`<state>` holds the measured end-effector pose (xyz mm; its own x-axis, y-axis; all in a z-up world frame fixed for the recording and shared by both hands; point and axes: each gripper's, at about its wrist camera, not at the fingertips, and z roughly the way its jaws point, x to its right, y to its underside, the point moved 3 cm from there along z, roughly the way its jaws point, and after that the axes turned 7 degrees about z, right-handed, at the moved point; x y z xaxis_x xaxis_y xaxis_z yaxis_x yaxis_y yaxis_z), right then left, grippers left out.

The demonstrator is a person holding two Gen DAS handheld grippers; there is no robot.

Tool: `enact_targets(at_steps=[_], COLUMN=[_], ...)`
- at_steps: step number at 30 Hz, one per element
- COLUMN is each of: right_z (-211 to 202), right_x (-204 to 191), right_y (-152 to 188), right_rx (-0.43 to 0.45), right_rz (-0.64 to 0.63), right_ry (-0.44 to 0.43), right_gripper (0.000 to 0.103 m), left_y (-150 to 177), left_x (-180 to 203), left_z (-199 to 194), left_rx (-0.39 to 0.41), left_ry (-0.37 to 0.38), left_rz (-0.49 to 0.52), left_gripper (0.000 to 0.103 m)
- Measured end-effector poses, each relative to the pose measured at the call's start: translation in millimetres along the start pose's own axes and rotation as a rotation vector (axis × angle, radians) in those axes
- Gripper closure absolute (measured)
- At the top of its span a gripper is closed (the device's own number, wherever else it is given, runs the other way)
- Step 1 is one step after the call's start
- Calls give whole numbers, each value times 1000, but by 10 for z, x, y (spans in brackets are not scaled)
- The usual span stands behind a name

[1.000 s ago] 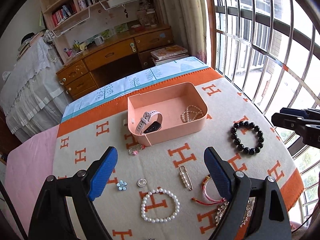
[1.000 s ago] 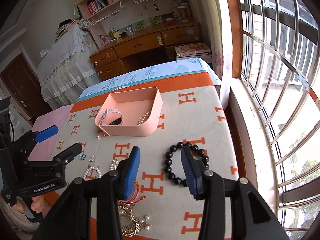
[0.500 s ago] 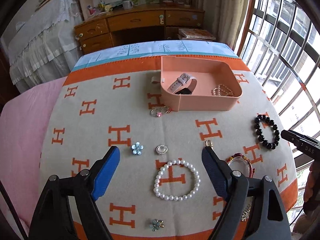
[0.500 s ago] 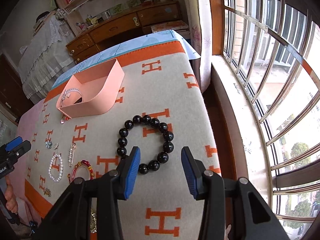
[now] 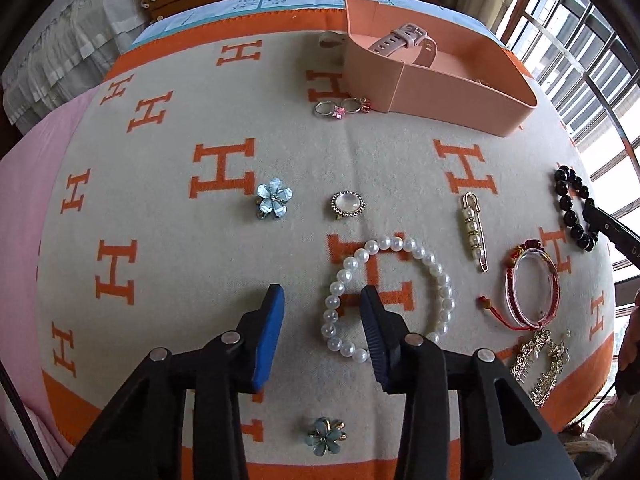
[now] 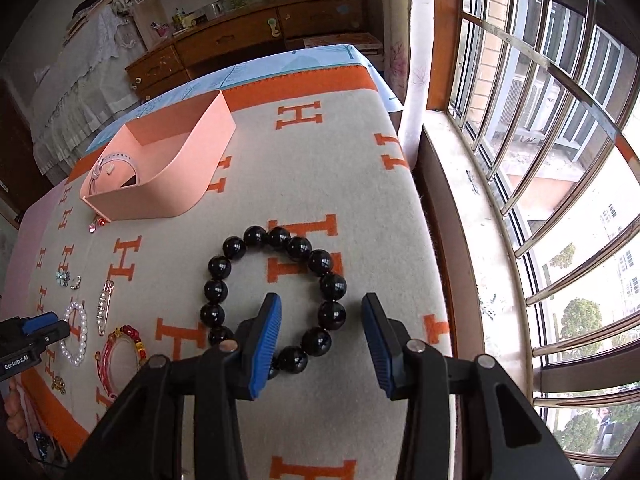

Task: Organize jewelry
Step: 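Grasp the pearl bracelet with the left tool while the right tool grasps the black bead bracelet, then carry both bracelets into the pink tray and open both tools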

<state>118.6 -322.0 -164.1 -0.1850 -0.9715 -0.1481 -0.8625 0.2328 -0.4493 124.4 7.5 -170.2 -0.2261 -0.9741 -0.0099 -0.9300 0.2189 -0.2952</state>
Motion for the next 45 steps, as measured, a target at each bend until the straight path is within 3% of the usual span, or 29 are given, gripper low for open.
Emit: enact_targets(at_steps=[3, 11, 20, 29, 41, 45], right_z=[4, -13, -91, -389, -1054, -1182], right_x=[-42, -98, -163, -333, -847, -995], right_y=[13, 45, 67, -25, -562, -830], right_rx=[11, 23, 42, 102, 270, 305], right_rz=[-31, -61, -78, -103, -195, -195], right_ry=[31, 49, 41, -5, -66, -104], right_gripper=[81, 88, 88, 88, 88, 88], left_y=[-11, -70, -58, -122, -942, -1314], left_x=[67, 236, 375, 465, 526, 518], left_z=[23, -4, -56, -505, -1292, -1345], left_rx=[1, -3, 19, 116, 332, 368], left_ry=[-3, -2, -17, 9, -20, 17], left_rz=[28, 74, 89, 104, 185, 189], left_gripper=[71, 96, 98, 98, 98, 98])
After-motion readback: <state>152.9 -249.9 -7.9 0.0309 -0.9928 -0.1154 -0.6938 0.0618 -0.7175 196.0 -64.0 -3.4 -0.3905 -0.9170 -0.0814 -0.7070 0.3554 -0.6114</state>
